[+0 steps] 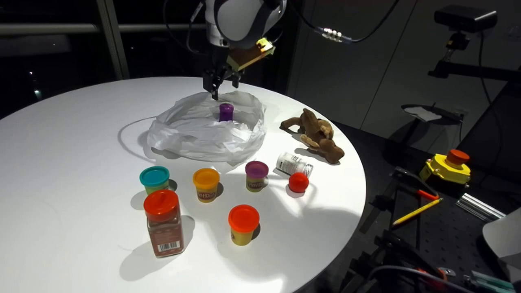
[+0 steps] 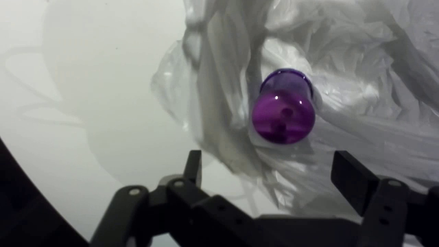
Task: Put the things on the table in the plastic bag
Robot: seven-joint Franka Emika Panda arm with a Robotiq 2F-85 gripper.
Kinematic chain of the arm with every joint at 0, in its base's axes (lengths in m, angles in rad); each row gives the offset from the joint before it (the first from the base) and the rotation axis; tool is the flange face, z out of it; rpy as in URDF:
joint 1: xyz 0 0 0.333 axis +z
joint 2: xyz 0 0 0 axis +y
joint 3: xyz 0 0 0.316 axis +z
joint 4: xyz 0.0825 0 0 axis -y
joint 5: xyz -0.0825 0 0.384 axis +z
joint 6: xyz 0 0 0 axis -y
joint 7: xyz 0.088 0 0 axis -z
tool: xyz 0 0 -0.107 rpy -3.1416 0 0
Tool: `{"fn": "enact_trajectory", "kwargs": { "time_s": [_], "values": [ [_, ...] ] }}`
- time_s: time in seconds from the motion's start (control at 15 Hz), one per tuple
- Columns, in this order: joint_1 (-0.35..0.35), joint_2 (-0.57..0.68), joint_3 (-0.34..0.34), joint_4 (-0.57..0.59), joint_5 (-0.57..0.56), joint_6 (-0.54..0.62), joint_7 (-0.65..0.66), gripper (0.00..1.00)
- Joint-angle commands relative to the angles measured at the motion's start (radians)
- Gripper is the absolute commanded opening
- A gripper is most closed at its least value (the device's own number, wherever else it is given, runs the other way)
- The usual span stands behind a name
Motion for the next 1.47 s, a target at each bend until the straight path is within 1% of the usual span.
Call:
{"fn": "enact_trajectory", "kwargs": {
  "time_s": [0.0, 0.13, 0.33, 0.53, 0.67, 0.8, 0.93, 1.07, 1.2, 1.4],
  "values": [
    [0.015, -0.227, 0.007, -0.193, -0.015, 0.021, -0.039, 1.00],
    [0.020, -0.336, 0.028, -0.295, -0.025, 0.021, -0.074, 1.00],
    [0.017, -0.485, 0.093, -0.441, 0.000, -0.026, -0.125, 0.99],
    [0.047, -0.578, 0.145, -0.576, -0.006, -0.079, -0.058, 1.00],
    [0.057, -0.597, 0.185, -0.642, 0.000, -0.087, -0.038, 1.00],
    [0.059, -0.605, 0.221, -0.706, 0.012, -0.025, -0.047, 1.00],
    [0.066, -0.606, 0.241, -0.756, 0.001, 0.032, -0.021, 1.00],
    [0.071, -0.591, 0.245, -0.787, -0.004, 0.076, 0.011, 1.00],
    [0.071, -0.578, 0.249, -0.815, 0.010, 0.110, 0.002, 1.00],
    [0.073, -0.561, 0.244, -0.856, 0.006, 0.221, 0.014, 1.00]
  ]
}}
